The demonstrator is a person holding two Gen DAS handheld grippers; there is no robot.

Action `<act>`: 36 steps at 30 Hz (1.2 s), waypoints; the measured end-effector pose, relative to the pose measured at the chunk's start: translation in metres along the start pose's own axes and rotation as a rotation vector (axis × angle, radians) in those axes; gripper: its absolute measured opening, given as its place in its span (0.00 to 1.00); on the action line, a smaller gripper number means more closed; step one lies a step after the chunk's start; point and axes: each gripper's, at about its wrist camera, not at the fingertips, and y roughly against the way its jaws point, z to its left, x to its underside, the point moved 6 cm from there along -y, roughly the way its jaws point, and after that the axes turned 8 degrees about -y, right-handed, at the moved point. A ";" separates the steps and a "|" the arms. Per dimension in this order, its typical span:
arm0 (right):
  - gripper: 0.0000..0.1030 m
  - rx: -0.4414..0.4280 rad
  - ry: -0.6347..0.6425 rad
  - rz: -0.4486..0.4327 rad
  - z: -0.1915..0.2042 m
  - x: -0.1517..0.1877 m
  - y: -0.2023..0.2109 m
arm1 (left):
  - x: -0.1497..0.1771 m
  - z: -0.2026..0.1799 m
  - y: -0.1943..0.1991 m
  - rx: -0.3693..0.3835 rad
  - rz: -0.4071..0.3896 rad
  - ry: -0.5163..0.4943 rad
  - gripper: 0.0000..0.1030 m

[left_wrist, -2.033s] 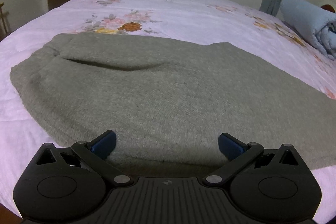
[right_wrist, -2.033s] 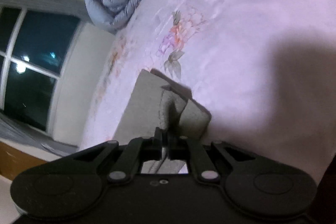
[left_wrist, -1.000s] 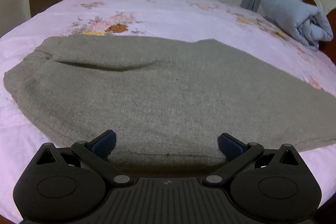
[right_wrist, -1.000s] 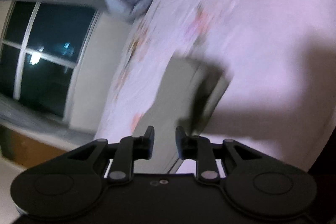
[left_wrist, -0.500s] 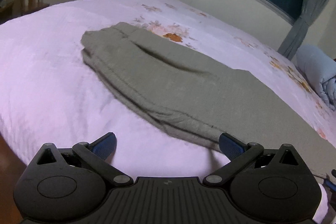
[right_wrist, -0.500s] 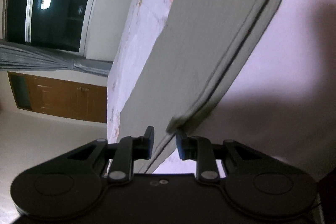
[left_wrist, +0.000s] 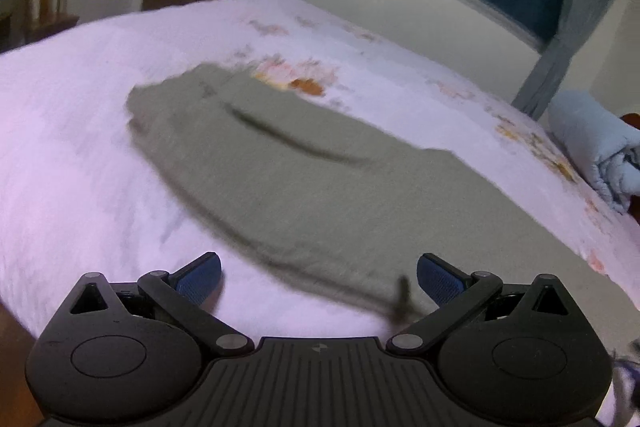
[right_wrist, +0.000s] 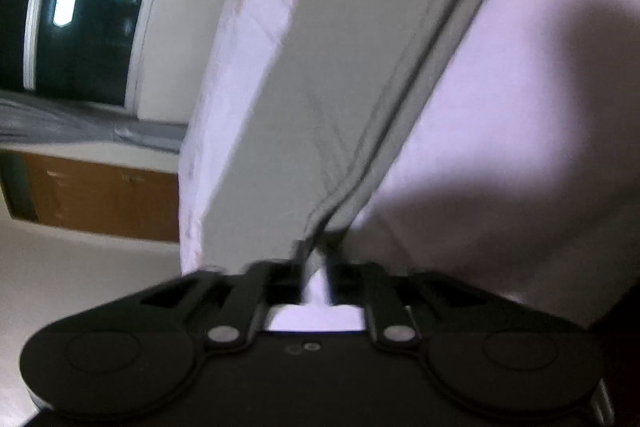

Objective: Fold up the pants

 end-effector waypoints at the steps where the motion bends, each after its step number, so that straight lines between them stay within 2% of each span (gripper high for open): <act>1: 0.17 -0.010 0.024 -0.069 0.004 -0.013 0.020 | -0.004 -0.005 -0.002 0.007 -0.004 -0.017 1.00; 3: 0.20 0.005 0.049 -0.209 0.001 -0.050 0.060 | -0.009 -0.016 -0.010 0.020 0.003 -0.045 1.00; 5: 0.33 0.048 -0.028 -0.351 -0.021 -0.090 0.098 | -0.013 -0.026 -0.022 0.022 0.013 -0.060 1.00; 6: 0.44 0.061 -0.077 -0.393 -0.033 -0.105 0.111 | -0.015 -0.030 -0.029 0.016 0.021 -0.069 1.00; 7: 0.51 0.065 -0.114 -0.427 -0.043 -0.118 0.122 | -0.016 -0.033 -0.034 0.011 0.029 -0.076 1.00; 9: 0.56 0.087 -0.139 -0.464 -0.058 -0.134 0.136 | -0.016 -0.037 -0.043 0.003 0.045 -0.092 1.00; 11: 0.58 0.094 -0.167 -0.467 -0.069 -0.144 0.136 | -0.016 -0.039 -0.050 -0.003 0.063 -0.098 1.00; 13: 0.58 0.101 -0.174 -0.468 -0.075 -0.150 0.130 | -0.016 -0.039 -0.054 -0.008 0.070 -0.087 1.00; 15: 0.58 0.066 -0.163 -0.462 -0.076 -0.153 0.124 | -0.015 -0.040 -0.055 -0.010 0.067 -0.091 1.00; 17: 0.52 0.058 -0.122 -0.447 -0.070 -0.152 0.118 | -0.012 -0.039 -0.056 -0.012 0.066 -0.098 1.00; 18: 0.40 0.050 -0.107 -0.434 -0.069 -0.153 0.114 | -0.011 -0.039 -0.056 -0.014 0.065 -0.106 1.00; 19: 0.36 0.044 -0.105 -0.415 -0.069 -0.153 0.108 | -0.010 -0.040 -0.056 -0.017 0.066 -0.113 1.00; 21: 0.36 0.048 -0.089 -0.380 -0.068 -0.153 0.105 | -0.010 -0.040 -0.056 -0.018 0.066 -0.114 1.00; 24: 0.38 0.099 -0.020 -0.354 -0.058 -0.150 0.105 | -0.010 -0.040 -0.056 -0.012 0.063 -0.107 1.00; 26: 0.34 0.152 0.011 -0.340 -0.057 -0.149 0.103 | -0.010 -0.038 -0.056 -0.008 0.062 -0.100 1.00; 31: 0.33 0.210 0.083 -0.313 -0.050 -0.149 0.093 | -0.010 -0.037 -0.056 -0.003 0.060 -0.096 1.00; 32: 0.30 0.221 0.099 -0.309 -0.048 -0.150 0.090 | -0.010 -0.036 -0.056 -0.002 0.059 -0.094 1.00; 33: 0.23 0.232 0.112 -0.302 -0.047 -0.151 0.088 | -0.010 -0.036 -0.056 -0.001 0.060 -0.092 1.00; 36: 0.22 0.250 0.114 -0.254 -0.043 -0.149 0.096 | -0.010 -0.034 -0.055 0.014 0.056 -0.081 1.00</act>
